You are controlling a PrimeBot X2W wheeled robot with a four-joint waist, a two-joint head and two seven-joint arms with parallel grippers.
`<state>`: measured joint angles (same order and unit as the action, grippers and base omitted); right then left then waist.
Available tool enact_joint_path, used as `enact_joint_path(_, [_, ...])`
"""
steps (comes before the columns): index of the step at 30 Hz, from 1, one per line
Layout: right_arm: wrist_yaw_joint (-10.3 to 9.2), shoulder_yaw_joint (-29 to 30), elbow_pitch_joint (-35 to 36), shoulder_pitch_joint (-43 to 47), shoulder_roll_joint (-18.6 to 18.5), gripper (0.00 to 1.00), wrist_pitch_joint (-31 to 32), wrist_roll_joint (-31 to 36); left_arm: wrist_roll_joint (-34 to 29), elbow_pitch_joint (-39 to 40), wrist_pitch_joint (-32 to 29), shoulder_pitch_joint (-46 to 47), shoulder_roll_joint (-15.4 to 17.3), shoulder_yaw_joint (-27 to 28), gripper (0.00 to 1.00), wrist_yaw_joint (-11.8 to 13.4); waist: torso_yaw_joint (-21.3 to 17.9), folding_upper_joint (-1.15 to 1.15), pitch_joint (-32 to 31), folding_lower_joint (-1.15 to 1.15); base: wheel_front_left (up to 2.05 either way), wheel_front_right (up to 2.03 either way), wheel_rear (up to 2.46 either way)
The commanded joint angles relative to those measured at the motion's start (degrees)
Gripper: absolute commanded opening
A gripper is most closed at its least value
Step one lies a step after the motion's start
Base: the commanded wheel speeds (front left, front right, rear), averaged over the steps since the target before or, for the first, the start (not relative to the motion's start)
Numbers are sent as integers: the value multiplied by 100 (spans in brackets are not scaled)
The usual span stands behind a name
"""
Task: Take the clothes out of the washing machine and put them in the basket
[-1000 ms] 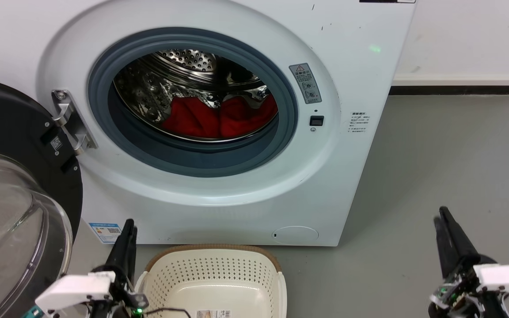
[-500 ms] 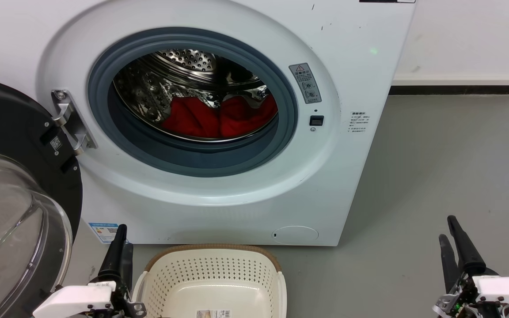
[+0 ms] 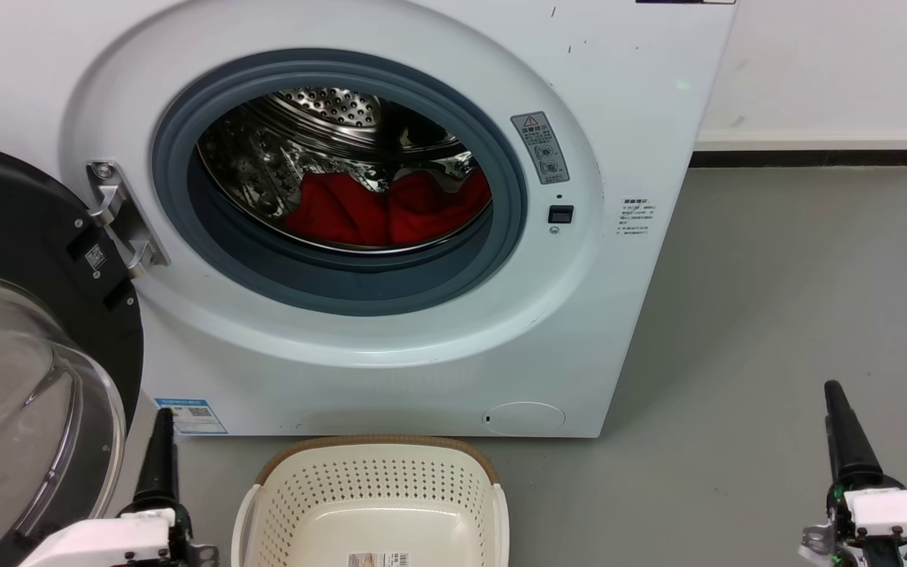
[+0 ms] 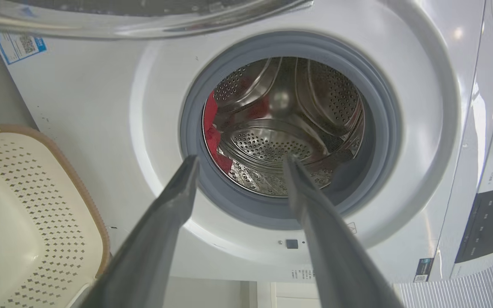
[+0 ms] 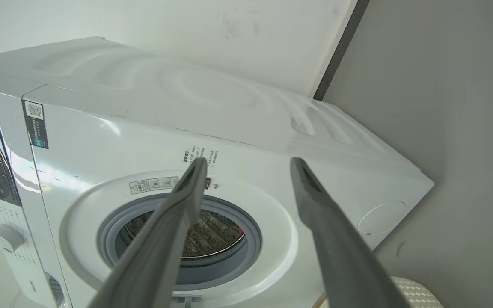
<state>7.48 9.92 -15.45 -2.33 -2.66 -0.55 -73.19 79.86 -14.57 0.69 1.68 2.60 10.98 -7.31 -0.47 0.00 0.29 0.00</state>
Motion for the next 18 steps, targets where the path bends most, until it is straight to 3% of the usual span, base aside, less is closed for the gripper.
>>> enact_joint_path(1, [1,36,173,-94,-28,100,-50,291,-185,125,47,72,21,103,100,-7,-1,0,3,0,0,0,0])
enact_joint_path(11, [1,-27,953,-31,-29,100,-266,2223,-1396,799,261,107,23,380,100,213,-10,0,44,0,0,0,0])
enact_joint_path(18, [1,-201,1362,38,-30,100,-402,3303,-2408,1423,396,-32,24,132,100,580,-18,0,70,0,0,0,0])
